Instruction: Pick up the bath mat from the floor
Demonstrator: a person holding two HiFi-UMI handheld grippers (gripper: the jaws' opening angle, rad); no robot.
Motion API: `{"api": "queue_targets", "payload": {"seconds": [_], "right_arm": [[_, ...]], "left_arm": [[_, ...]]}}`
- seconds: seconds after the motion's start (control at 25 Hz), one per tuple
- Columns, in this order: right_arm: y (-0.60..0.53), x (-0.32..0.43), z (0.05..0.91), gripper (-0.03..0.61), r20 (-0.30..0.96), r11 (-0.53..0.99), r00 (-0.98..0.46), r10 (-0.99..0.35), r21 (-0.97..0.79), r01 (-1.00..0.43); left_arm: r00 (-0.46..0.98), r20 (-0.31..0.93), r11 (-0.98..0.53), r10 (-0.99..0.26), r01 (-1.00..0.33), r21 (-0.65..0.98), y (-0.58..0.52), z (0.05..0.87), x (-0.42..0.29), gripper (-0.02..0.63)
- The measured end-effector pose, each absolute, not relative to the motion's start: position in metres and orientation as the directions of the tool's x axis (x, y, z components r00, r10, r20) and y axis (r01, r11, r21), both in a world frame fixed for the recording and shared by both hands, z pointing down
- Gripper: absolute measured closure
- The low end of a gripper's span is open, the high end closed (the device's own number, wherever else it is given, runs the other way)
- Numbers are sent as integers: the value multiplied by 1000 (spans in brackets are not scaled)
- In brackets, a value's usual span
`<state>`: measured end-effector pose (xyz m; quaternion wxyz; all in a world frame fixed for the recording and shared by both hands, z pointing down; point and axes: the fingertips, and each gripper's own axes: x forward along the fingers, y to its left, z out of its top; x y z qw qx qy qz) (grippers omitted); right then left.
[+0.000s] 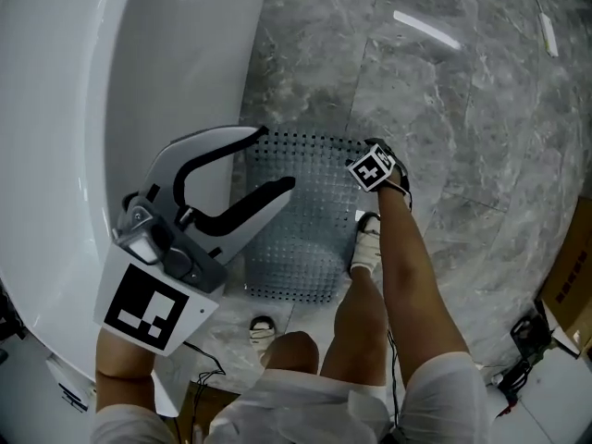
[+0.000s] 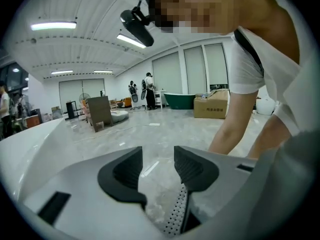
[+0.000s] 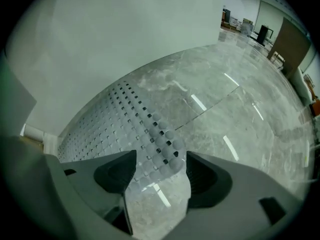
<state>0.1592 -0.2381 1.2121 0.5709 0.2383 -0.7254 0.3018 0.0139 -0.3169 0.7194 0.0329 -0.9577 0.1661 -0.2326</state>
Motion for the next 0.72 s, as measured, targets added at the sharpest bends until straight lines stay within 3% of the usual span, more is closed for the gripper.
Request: {"api": "queue_targets", "payload": {"seconds": [0.32,0.56,0.72], "right_arm": [[-245,159,1245,245,971,675,-241,9,-183,-714],[-231,153,1272,233,981,807,-165,106,-182,-562],[-231,154,1281,235,987,836,-133,94,-151,-527]], "left_arm": [[850,435,-954,-299,-271,-125,-308,719,19,422],[873,412,-965,-262,-245,-94,-303,717,21,413],[870,419,-965,-259,-244,-91,-305,720,18,411]]}}
